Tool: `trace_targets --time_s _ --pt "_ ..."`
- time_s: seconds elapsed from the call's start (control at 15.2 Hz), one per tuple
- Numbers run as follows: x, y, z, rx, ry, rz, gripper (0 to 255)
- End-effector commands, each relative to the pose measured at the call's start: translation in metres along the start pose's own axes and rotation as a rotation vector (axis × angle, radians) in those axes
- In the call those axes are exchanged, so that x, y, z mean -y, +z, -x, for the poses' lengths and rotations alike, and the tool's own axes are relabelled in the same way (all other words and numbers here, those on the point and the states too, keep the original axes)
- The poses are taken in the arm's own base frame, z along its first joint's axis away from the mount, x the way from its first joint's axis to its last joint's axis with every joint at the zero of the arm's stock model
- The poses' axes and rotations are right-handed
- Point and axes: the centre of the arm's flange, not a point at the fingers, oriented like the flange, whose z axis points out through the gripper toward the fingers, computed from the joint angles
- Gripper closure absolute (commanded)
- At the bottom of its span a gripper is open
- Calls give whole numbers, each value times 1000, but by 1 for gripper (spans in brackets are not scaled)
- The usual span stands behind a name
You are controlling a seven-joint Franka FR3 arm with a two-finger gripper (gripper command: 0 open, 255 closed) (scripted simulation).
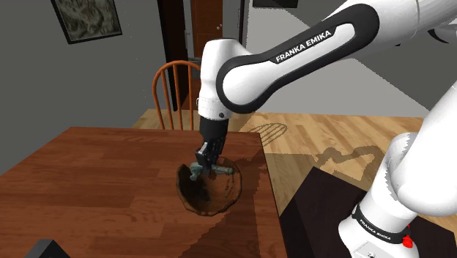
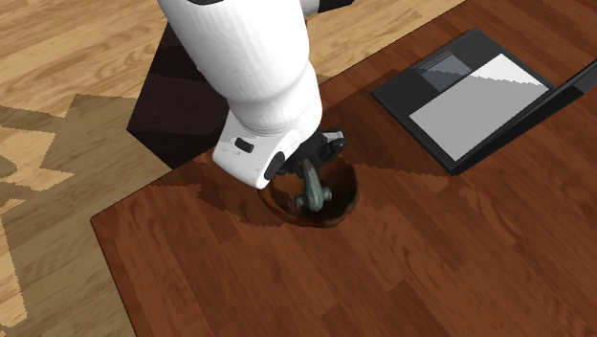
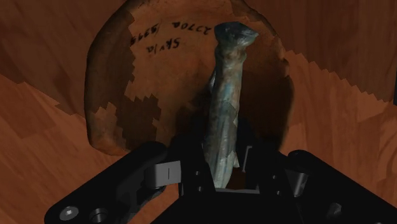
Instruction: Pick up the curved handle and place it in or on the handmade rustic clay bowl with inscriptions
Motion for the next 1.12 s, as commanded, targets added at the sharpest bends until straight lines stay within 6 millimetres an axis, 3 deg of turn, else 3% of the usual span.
trace_targets --time_s 0.0,0.33,0.4,0.73,0.99,1.06 --pt "0 2 0 -1 0 0 255" --pt "0 2 0 -1 0 0 255" --pt "0 2 0 -1 0 0 0" --pt "0 2 0 -1 0 0 0" --pt "0 -48 0 -1 0 0 0" --pt "0 -48 0 -1 0 0 0"
